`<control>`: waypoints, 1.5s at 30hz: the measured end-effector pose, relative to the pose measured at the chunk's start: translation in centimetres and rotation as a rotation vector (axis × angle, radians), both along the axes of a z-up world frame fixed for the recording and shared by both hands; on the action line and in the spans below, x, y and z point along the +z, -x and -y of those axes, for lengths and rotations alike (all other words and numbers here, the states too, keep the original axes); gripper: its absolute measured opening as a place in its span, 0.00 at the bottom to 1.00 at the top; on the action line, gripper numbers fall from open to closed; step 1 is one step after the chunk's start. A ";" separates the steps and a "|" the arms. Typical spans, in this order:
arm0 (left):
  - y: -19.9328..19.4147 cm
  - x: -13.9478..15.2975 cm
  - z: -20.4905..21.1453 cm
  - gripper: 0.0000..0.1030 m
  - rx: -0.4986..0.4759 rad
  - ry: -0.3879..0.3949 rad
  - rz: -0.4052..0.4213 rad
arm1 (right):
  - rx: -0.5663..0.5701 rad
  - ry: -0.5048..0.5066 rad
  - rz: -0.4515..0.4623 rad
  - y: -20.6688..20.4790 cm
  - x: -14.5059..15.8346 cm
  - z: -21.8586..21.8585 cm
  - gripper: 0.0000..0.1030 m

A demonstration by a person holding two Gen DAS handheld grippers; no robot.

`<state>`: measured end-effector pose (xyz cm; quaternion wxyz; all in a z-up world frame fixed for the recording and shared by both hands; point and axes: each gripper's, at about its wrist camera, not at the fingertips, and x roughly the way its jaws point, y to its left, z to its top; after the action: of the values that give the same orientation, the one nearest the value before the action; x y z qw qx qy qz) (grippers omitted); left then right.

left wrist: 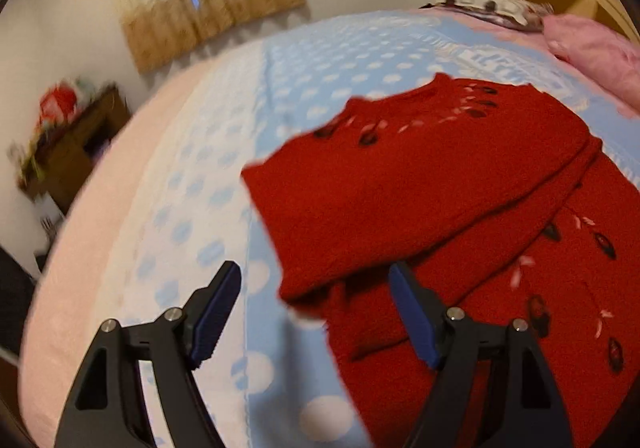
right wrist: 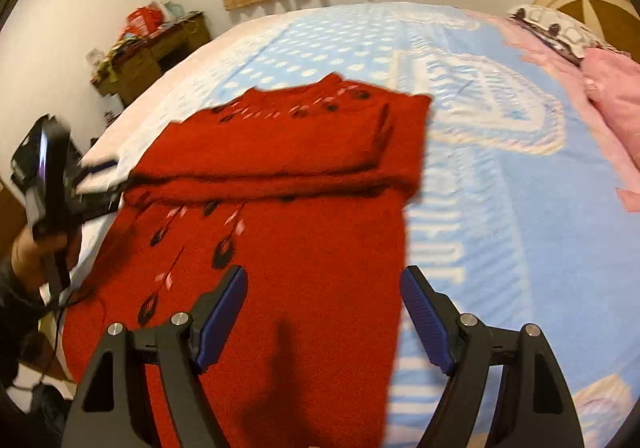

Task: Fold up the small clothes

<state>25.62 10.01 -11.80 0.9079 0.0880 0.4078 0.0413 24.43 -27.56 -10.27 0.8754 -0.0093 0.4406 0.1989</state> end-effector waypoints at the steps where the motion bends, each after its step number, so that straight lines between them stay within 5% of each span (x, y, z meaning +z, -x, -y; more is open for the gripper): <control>1: -0.3 -0.2 -0.3 0.77 0.008 0.023 -0.007 | -0.007 -0.005 -0.004 -0.7 0.4 0.1 0.77; 7: -2.6 -2.4 -2.5 0.85 0.097 0.119 -0.070 | -0.115 -0.029 -0.064 -7.5 0.1 -0.4 0.77; 10: -2.1 -2.7 -4.6 0.90 0.163 0.219 -0.059 | -0.128 -0.023 -0.092 -10.4 -1.1 -1.6 0.66; 14: -1.6 -3.9 -6.7 0.96 0.214 0.344 -0.064 | -0.121 -0.009 -0.173 -13.5 -4.0 -3.6 0.45; 15: -1.5 -3.9 -6.5 0.96 0.211 0.332 -0.061 | -0.127 0.012 -0.175 -13.9 -4.6 -3.8 0.42; 17: -1.6 -3.9 -5.9 0.96 0.198 0.296 -0.060 | -0.149 0.082 -0.133 -14.2 -4.8 -4.0 0.16; 19: -1.8 -4.0 -5.9 0.97 0.193 0.293 -0.062 | -0.141 0.051 -0.101 -13.8 -3.8 -3.7 0.07; 23: -1.7 -4.0 -6.3 0.97 0.181 0.319 -0.068 | -0.168 0.086 -0.012 -13.0 -1.7 -2.7 0.06; 27: -1.7 -3.8 -5.9 0.97 0.179 0.301 -0.084 | -0.163 0.112 -0.086 -14.1 -4.1 -2.5 0.07; 28: -1.5 -3.7 -5.8 0.97 0.180 0.302 -0.088 | -0.151 0.140 -0.091 -14.2 -4.7 -2.7 0.13; 31: 0.5 -2.3 -5.6 0.97 0.181 0.314 -0.068 | -0.169 0.207 -0.037 -13.4 -4.2 -2.6 0.57; 32: 1.5 -1.5 -5.5 0.97 0.182 0.322 -0.039 | -0.165 0.166 -0.025 -13.0 -3.5 -2.3 0.61; 38: 1.8 2.6 -5.5 1.00 0.203 0.259 0.113 | -0.044 0.153 0.064 -11.8 -1.4 -5.6 0.61; 45: -2.6 -2.8 -3.8 1.00 0.183 0.164 -0.082 | -0.031 0.153 -0.062 -13.2 -5.4 -5.3 0.61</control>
<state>28.24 13.77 -14.62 0.8870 -0.0225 0.4531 0.0866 37.60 -22.22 -15.68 0.8611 -0.0632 0.4813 0.1512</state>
